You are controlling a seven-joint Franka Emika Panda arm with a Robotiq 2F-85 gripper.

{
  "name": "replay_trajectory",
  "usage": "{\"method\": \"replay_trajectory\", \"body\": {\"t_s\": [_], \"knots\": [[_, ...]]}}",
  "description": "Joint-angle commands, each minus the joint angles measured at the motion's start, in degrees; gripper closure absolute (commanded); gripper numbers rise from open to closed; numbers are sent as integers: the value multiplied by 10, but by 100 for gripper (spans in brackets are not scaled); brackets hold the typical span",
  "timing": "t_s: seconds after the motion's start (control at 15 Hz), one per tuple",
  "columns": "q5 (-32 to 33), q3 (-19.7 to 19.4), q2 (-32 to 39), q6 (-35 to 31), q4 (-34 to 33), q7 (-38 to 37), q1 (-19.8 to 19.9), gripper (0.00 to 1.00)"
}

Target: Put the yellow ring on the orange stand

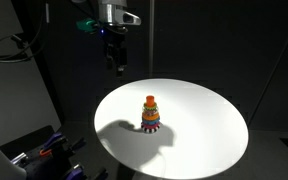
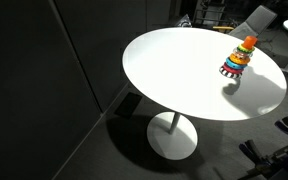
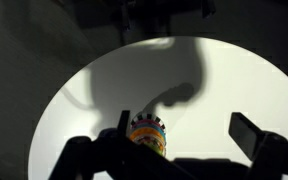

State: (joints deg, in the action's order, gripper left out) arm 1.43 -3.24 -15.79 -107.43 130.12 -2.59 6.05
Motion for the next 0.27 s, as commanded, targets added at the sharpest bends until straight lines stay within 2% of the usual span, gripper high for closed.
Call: {"method": "replay_trajectory", "body": {"t_s": [0.0, 0.2], "knots": [[1, -4, 1, 1, 0, -1, -4, 0], [1, -4, 7, 1, 0, -1, -4, 0]]}}
